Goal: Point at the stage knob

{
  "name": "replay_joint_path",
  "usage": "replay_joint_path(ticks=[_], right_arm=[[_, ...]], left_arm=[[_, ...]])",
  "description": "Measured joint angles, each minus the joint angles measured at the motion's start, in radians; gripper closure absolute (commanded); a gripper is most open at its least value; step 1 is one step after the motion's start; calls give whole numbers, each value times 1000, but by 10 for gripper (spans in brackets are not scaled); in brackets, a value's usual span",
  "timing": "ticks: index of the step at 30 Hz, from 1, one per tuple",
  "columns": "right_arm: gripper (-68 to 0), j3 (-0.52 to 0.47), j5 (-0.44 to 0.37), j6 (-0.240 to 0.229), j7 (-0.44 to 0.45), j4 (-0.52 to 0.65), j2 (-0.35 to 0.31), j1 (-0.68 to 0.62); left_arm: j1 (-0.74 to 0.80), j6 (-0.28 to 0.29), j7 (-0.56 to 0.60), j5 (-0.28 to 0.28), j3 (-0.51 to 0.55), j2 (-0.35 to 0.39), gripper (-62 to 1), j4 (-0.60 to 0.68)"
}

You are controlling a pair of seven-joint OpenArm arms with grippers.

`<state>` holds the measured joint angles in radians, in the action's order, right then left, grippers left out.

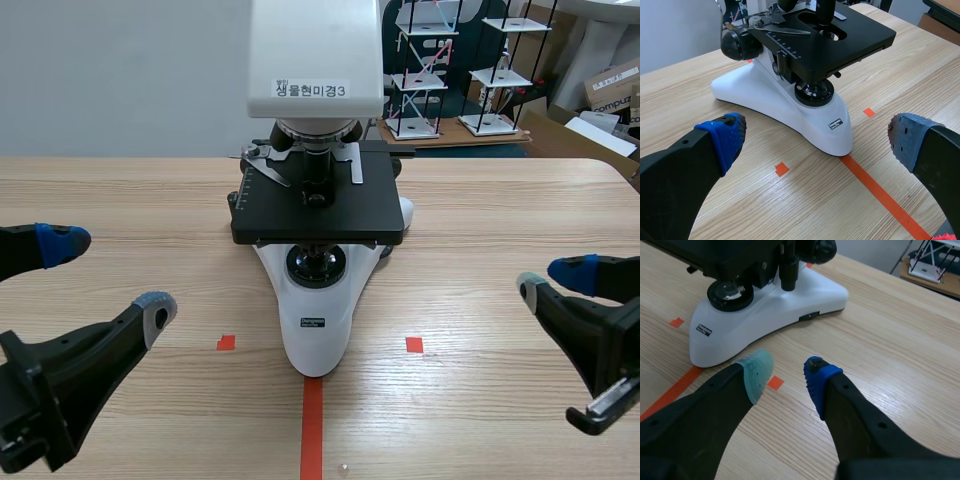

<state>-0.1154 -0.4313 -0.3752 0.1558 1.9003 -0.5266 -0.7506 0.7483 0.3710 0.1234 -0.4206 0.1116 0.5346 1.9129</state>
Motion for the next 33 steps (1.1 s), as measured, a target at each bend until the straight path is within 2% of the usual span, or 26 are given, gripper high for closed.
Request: replay_joint_path(ticks=[5, 7, 15, 21, 30, 33], right_arm=[[-42, 43, 0, -3, 69, -93, 0, 71], [-20, 70, 0, -3, 95, -148, 0, 113], [-19, 166, 35, -15, 265, -380, 0, 290], [-10, 263, 76, -15, 355, -520, 0, 435], [-10, 437, 76, -15, 422, -699, 2, 635], [-10, 465, 75, -16, 423, -745, 18, 676]], left_arm=[[0, 0, 0, 0, 0, 0, -598, 0], [0, 0, 0, 0, 0, 0, -598, 0], [0, 3, 0, 0, 0, 0, -598, 0], [0, 3, 0, 0, 0, 0, -598, 0], [0, 3, 0, 0, 0, 0, -598, 0], [0, 3, 0, 0, 0, 0, -598, 0]])
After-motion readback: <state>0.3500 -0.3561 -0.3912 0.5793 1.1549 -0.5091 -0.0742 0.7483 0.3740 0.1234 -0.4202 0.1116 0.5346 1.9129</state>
